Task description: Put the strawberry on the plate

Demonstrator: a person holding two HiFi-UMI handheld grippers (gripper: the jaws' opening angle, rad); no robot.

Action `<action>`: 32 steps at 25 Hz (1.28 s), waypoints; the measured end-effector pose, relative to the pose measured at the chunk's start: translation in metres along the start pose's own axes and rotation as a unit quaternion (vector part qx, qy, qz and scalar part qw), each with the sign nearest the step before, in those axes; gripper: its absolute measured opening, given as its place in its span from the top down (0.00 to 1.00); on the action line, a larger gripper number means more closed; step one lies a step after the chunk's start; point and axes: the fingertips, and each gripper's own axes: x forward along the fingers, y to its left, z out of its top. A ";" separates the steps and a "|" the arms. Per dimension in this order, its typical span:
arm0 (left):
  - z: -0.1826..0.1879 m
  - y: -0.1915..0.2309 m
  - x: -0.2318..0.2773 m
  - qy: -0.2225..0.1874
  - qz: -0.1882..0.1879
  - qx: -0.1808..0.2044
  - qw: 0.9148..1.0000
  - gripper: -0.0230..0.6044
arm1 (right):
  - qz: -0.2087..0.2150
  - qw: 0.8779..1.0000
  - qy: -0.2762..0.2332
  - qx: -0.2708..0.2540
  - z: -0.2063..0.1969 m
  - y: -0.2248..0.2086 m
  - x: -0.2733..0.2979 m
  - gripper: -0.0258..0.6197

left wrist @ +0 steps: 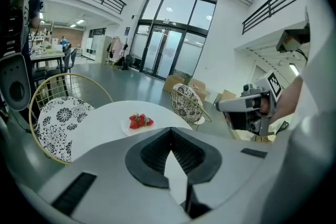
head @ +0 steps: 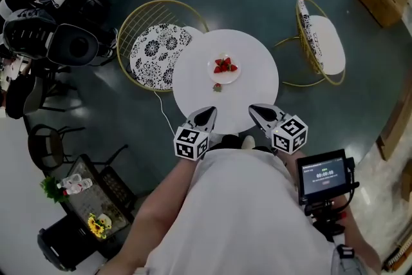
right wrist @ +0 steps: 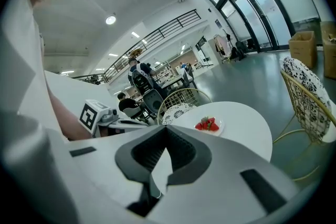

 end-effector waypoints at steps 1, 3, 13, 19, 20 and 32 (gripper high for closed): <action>0.001 0.003 0.001 0.001 -0.001 -0.001 1.000 0.95 | 0.000 1.000 0.002 0.000 0.000 -0.001 0.002 0.95; 0.001 0.008 0.004 0.003 -0.002 -0.003 1.000 0.95 | -0.001 1.000 0.005 0.000 0.002 -0.004 0.007 0.95; -0.009 0.036 0.036 0.030 -0.005 0.006 1.000 0.95 | -0.017 1.000 0.004 0.006 0.004 -0.037 0.029 0.95; -0.035 0.068 0.069 0.060 -0.008 0.018 0.998 0.95 | -0.022 1.000 0.010 0.018 -0.018 -0.057 0.057 0.95; -0.038 0.072 0.074 0.065 -0.010 0.020 0.998 0.95 | -0.023 0.999 0.012 0.020 -0.021 -0.059 0.061 0.95; -0.035 0.079 0.098 0.109 -0.027 0.062 0.992 0.95 | -0.043 0.998 0.014 0.039 -0.018 -0.066 0.062 0.95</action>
